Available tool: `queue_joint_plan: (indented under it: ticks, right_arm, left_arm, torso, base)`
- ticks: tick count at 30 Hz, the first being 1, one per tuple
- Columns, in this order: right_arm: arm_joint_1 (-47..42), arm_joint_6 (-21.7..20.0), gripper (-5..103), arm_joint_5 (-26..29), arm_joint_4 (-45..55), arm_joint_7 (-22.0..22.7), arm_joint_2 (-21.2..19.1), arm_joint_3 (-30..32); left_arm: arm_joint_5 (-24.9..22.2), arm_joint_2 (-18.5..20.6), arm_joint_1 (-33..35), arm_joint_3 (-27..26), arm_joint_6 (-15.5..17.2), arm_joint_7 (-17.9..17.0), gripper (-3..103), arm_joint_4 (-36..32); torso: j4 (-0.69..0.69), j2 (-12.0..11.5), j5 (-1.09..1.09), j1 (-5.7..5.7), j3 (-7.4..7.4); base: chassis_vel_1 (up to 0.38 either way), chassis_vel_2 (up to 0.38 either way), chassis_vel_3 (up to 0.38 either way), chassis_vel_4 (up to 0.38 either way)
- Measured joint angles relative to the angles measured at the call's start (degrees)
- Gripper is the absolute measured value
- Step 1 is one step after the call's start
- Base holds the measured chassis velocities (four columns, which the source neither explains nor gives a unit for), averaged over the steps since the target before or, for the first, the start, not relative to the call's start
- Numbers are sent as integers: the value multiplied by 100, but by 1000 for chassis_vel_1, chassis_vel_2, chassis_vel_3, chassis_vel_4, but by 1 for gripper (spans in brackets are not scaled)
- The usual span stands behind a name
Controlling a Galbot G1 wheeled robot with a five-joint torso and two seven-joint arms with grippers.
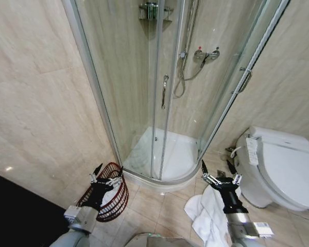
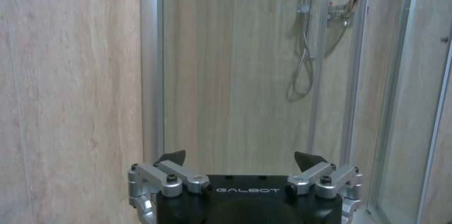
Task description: Discard the used towel into the hamper.
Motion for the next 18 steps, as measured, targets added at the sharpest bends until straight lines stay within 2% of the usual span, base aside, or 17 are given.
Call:
queue_joint_plan:
  ticks: [18]
  right_arm:
    - [0,0,100,0,0,0,0,0]
  left_arm:
    - [0,0,0,0,0,0,100,0]
  torso:
    - [0,-473,0,-207,-266]
  base:
    - [0,0,0,0]
